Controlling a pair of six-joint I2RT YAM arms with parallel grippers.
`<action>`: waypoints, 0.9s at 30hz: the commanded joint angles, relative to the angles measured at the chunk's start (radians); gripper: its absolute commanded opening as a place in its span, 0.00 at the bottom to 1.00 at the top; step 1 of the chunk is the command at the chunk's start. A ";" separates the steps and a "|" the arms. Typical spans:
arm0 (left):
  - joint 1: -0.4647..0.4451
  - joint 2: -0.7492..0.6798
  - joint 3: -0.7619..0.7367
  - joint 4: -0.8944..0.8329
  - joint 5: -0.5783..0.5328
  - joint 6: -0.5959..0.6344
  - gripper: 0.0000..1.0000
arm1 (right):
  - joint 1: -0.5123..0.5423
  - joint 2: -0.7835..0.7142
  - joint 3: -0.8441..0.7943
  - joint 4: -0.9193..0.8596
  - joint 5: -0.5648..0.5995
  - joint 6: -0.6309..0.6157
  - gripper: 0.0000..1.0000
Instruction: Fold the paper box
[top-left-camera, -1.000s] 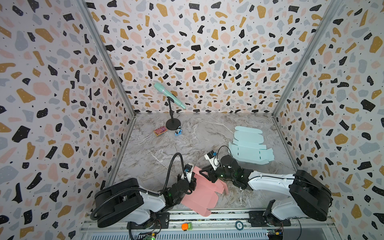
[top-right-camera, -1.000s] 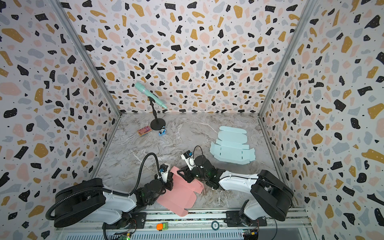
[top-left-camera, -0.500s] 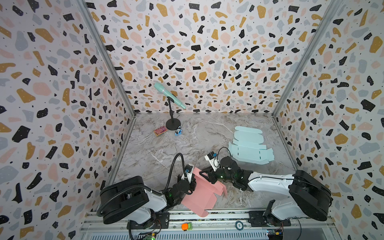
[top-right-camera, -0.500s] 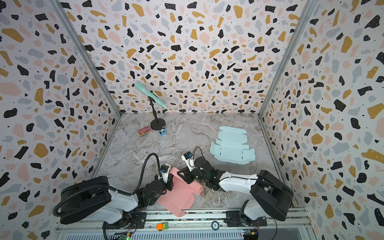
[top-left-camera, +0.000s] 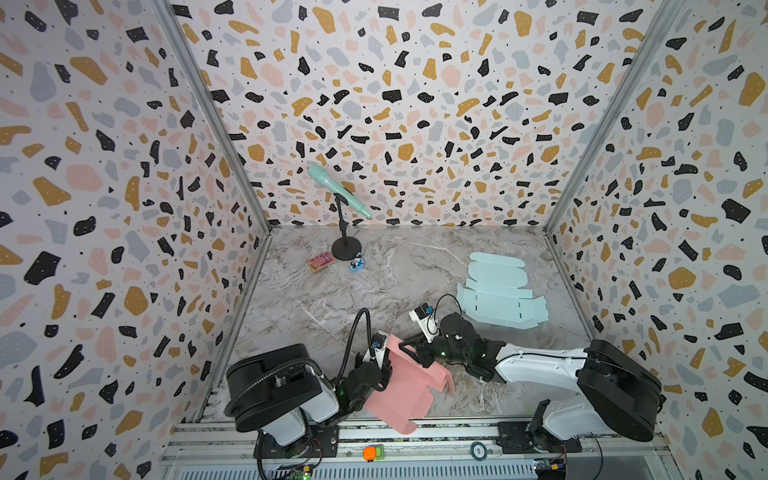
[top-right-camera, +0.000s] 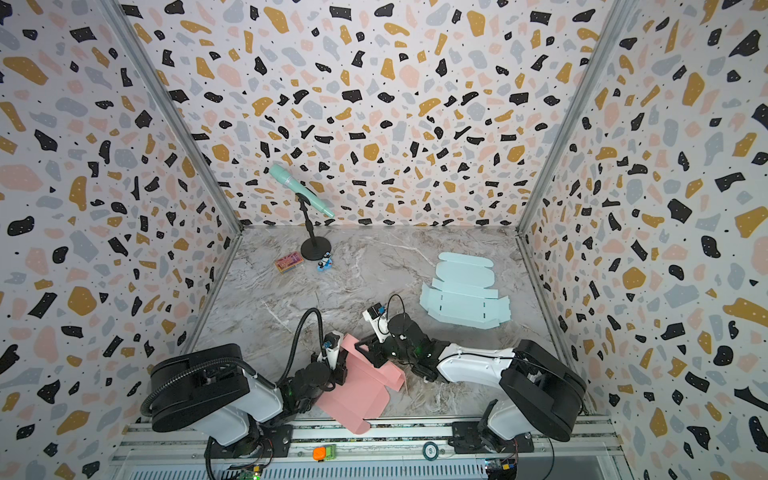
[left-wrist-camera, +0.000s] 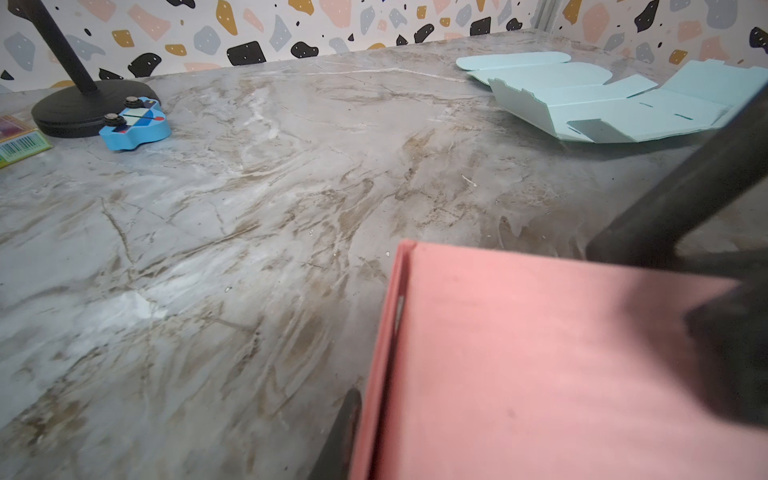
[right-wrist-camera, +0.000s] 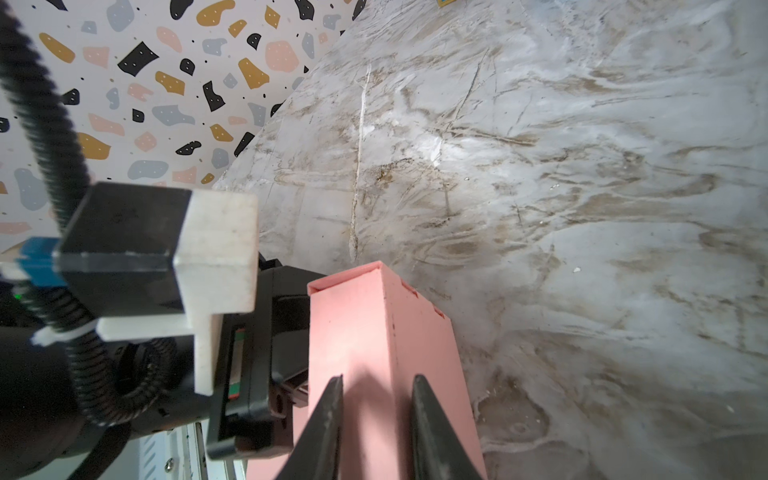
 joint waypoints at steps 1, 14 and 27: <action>0.003 0.030 0.011 0.059 -0.049 -0.009 0.17 | 0.009 0.009 -0.008 -0.037 0.001 0.018 0.29; 0.003 0.059 0.021 0.072 -0.052 -0.004 0.13 | 0.039 -0.001 -0.014 -0.052 0.022 0.075 0.25; 0.002 0.034 -0.005 0.098 -0.025 -0.001 0.07 | 0.055 -0.104 -0.031 -0.084 0.032 0.116 0.28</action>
